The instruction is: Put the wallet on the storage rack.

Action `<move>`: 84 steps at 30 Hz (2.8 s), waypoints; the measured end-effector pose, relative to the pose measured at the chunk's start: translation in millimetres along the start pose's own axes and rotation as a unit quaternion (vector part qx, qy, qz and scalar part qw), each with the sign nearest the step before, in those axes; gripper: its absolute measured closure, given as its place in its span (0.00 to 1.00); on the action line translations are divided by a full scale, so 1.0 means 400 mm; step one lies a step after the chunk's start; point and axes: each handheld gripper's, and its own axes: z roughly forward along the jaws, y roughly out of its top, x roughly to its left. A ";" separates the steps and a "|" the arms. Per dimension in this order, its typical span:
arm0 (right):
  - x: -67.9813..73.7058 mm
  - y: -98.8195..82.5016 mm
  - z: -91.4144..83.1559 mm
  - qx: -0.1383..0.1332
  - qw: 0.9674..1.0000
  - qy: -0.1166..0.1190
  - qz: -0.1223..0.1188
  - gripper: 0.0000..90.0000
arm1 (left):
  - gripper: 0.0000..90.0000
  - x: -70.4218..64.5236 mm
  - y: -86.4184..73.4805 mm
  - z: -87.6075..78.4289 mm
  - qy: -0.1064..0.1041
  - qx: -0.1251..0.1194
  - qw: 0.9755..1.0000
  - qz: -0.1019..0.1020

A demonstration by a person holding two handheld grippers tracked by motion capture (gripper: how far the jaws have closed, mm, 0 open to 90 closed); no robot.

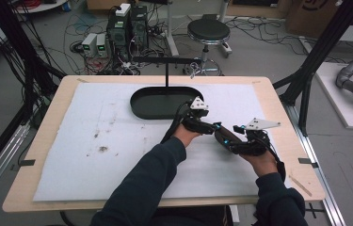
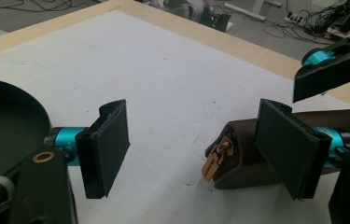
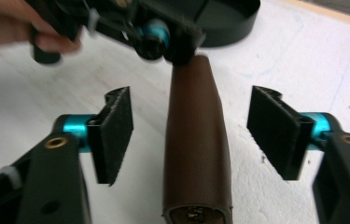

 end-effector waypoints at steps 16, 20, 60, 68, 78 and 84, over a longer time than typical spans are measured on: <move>-0.011 -0.025 0.050 0.053 0.998 -0.009 -0.036 0.66 | 0.27 0.021 0.026 -0.114 0.000 -0.045 0.999 -0.015; -0.012 -0.025 0.050 0.052 0.998 -0.009 -0.037 0.67 | 0.25 0.047 0.006 -0.218 0.020 -0.072 0.997 -0.022; 0.008 0.329 0.365 -0.013 0.998 0.055 -0.029 0.70 | 0.22 0.192 -0.333 -0.640 0.199 -0.064 0.977 -0.050; 0.026 0.357 0.492 0.001 0.997 0.076 -0.007 0.71 | 0.22 0.204 -0.342 -0.656 0.210 -0.066 0.974 -0.060; 0.031 0.334 0.575 0.001 0.993 0.099 0.069 0.69 | 0.22 0.206 -0.344 -0.657 0.210 -0.069 0.973 -0.060; 0.016 0.341 0.554 -0.002 0.999 0.006 0.039 0.50 | 0.22 0.210 -0.346 -0.656 0.211 -0.067 0.973 -0.064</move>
